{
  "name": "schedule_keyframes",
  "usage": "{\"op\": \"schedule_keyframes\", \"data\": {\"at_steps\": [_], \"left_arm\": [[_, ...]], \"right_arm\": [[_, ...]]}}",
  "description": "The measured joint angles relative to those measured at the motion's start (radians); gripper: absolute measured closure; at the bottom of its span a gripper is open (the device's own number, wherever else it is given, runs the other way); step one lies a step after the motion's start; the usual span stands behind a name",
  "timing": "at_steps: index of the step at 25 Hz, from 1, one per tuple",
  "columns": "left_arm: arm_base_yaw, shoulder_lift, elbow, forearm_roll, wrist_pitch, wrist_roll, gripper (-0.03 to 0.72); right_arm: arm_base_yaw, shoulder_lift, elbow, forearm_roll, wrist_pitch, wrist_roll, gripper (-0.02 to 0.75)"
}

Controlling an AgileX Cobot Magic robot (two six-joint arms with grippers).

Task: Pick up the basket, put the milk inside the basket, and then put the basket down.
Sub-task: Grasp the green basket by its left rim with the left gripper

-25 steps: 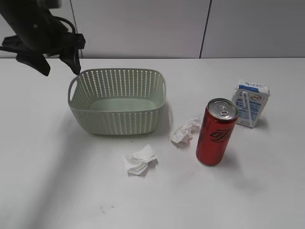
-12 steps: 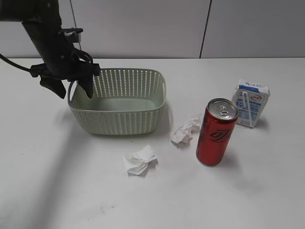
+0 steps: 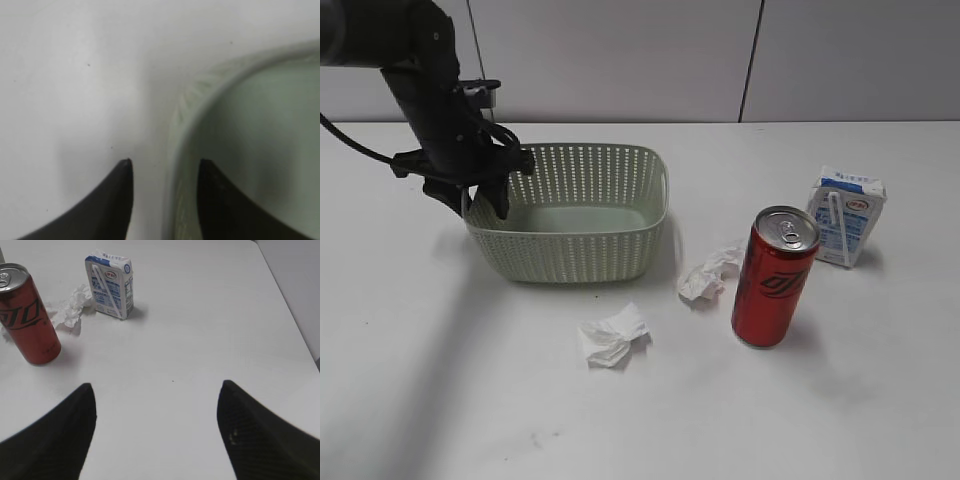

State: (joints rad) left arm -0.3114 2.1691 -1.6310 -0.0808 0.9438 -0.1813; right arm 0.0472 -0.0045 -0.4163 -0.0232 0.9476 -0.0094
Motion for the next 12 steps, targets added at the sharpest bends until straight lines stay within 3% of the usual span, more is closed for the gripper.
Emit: {"op": "schedule_keyframes", "data": {"at_steps": [6, 12], "left_arm": [[0.0, 0.0, -0.001, -0.004, 0.0, 0.0, 0.645], [0.0, -0.003, -0.006, -0.03, 0.028, -0.008, 0.688]], "right_arm": [[0.0, 0.0, 0.0, 0.0, 0.0, 0.0, 0.148], [0.0, 0.0, 0.0, 0.0, 0.0, 0.0, 0.148]]}}
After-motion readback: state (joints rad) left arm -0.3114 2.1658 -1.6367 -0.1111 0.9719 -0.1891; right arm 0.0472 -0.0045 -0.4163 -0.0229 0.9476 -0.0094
